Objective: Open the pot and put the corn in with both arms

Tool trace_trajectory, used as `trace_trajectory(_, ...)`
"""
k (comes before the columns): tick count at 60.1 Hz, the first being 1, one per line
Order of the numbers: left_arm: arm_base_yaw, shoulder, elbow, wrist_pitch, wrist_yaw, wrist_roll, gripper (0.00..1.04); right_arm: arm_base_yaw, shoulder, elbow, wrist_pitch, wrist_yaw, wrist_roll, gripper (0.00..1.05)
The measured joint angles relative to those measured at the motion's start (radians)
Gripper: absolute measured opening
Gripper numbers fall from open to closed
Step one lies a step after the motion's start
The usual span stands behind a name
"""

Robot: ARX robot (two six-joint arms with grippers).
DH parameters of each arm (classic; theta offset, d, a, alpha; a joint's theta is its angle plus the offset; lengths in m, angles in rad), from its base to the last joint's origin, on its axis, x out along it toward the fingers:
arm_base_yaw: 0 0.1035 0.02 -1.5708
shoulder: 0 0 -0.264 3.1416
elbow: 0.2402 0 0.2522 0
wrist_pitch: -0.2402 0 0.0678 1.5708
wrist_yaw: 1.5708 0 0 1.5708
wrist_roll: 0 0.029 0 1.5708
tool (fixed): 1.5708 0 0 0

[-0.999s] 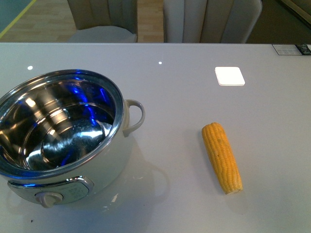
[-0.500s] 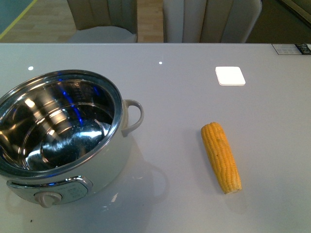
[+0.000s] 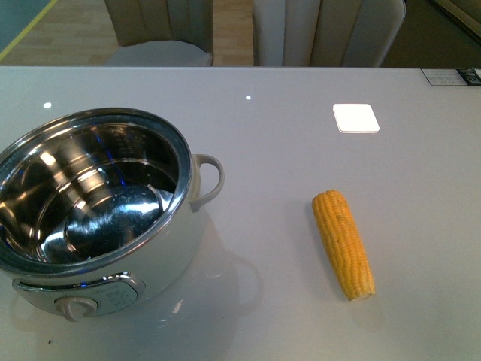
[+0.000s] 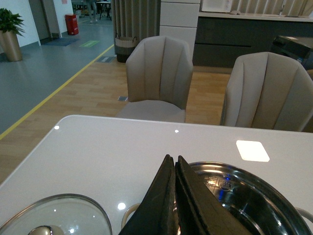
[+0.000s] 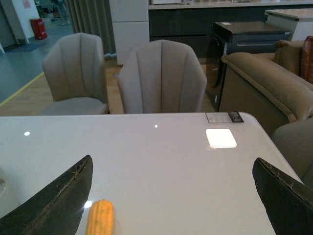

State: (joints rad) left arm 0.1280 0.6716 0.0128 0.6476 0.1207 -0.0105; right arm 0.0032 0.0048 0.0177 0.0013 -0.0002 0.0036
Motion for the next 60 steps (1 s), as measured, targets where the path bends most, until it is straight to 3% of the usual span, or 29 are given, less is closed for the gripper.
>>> trace_trajectory(5,-0.02,-0.061,0.0,-0.053,-0.021,0.0,0.03,0.0,0.0,0.0,0.0,0.0,0.0,0.96)
trace_trajectory(9,-0.085,-0.112,0.0,-0.102,-0.106,0.0,0.03,0.0,0.0,0.0,0.0,0.0,0.0,0.96)
trace_trajectory(13,-0.119,-0.158,0.0,-0.142,-0.11,0.001,0.03,0.0,0.0,0.0,0.0,0.0,0.0,0.96)
trace_trajectory(60,-0.126,-0.47,0.0,-0.445,-0.121,0.002,0.03,0.0,0.0,0.0,0.0,0.0,0.0,0.96)
